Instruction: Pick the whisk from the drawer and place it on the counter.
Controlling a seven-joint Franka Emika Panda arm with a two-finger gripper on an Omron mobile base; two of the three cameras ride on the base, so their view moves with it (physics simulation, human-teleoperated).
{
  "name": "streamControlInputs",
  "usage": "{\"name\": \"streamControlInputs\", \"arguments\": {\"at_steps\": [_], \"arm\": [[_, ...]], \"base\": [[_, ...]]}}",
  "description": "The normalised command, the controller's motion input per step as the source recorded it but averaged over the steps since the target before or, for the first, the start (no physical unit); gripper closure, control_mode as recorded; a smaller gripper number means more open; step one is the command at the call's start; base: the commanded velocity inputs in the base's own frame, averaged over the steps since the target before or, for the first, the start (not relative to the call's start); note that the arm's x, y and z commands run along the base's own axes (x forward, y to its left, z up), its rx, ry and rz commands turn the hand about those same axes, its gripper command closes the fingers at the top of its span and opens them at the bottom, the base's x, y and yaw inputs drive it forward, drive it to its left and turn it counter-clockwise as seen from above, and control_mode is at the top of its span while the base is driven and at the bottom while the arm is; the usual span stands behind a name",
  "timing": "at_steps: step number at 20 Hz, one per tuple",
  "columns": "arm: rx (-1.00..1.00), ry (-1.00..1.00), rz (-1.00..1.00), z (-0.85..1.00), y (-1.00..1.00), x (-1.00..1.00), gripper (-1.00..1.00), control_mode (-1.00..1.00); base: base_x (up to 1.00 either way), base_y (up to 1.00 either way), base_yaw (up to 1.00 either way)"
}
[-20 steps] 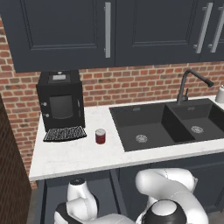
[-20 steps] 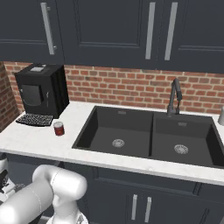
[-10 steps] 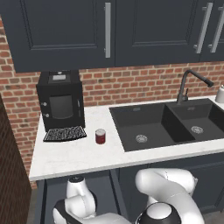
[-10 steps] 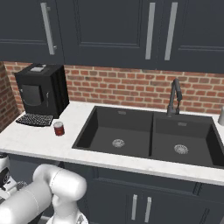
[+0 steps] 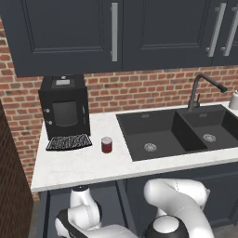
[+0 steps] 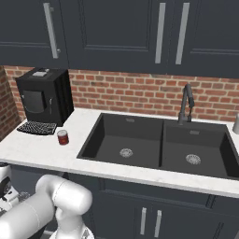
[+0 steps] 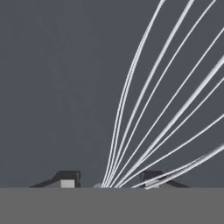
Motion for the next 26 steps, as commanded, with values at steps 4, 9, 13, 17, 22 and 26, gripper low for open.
{"name": "streamControlInputs", "arguments": {"at_steps": [4,9,13,17,22,26], "arm": [[0.0,0.0,0.0,0.0,0.0,0.0,1.0,-1.0],[0.0,-0.01,0.0,0.0,0.0,0.0,1.0,-1.0],[0.0,-0.01,0.0,0.26,-0.08,-0.06,1.0,-1.0],[0.0,0.0,0.0,0.88,-0.27,-0.35,1.0,-1.0],[0.0,0.01,0.0,1.0,-0.23,-0.58,1.0,-1.0],[0.0,0.0,0.0,1.0,-0.23,-0.32,1.0,-1.0]], "base": [[0.0,0.0,0.0],[0.0,0.0,0.0],[0.0,0.0,0.0],[0.0,0.0,0.0],[0.0,0.0,0.0],[0.0,0.0,0.0]]}}
